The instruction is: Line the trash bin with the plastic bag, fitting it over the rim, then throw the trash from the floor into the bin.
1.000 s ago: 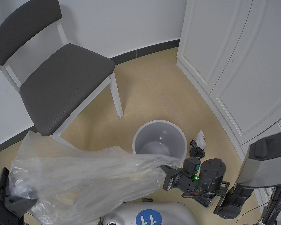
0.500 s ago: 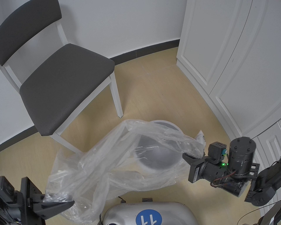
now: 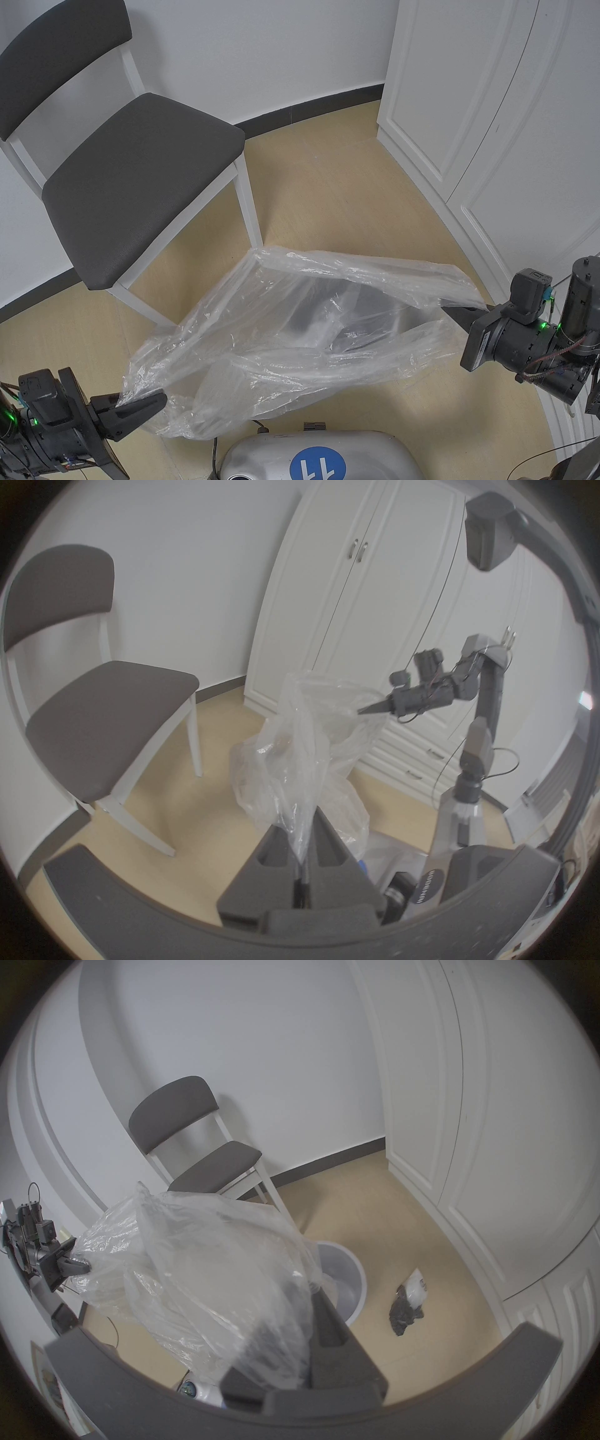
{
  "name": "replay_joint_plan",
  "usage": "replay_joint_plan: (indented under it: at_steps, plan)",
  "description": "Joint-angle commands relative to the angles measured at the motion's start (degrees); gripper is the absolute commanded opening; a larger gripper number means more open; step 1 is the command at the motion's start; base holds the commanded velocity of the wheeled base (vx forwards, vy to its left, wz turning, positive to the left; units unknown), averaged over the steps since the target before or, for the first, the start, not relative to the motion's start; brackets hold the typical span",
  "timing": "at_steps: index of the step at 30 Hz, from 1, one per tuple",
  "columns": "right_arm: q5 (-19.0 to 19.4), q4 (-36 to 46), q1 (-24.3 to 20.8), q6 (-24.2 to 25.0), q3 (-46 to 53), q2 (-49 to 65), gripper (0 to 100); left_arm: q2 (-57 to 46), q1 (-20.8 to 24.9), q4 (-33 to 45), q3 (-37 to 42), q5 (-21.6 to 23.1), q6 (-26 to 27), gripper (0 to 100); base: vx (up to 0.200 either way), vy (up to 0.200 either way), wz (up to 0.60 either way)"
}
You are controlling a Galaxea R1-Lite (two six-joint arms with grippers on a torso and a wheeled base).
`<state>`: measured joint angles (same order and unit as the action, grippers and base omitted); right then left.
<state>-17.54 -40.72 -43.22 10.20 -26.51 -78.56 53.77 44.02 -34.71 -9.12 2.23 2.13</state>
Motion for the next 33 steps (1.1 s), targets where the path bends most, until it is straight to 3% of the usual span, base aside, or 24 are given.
replay_joint_plan:
  at_steps: [1,4,14,33]
  plan:
    - [-1.4,0.4,-0.4,-1.1,0.1,1.7,0,2.6,0.0,1.0,-0.7,-2.4,1.8,0,0.0,0.0,0.0]
    - [-3.2,2.9,-0.5,-2.8,0.0,2.0,0,4.8,0.0,1.0,-0.5,-7.2,4.3,0,0.0,0.0,0.0]
    - [-9.9,4.2,-0.5,-7.3,1.2,1.5,0,5.5,-0.5,2.7,-0.4,-15.5,7.4,0,0.0,0.0,0.0]
    - [-11.0,4.2,3.9,-14.8,6.0,2.4,0,5.5,-8.1,4.1,-0.8,-15.9,8.3,0,0.0,0.0,0.0]
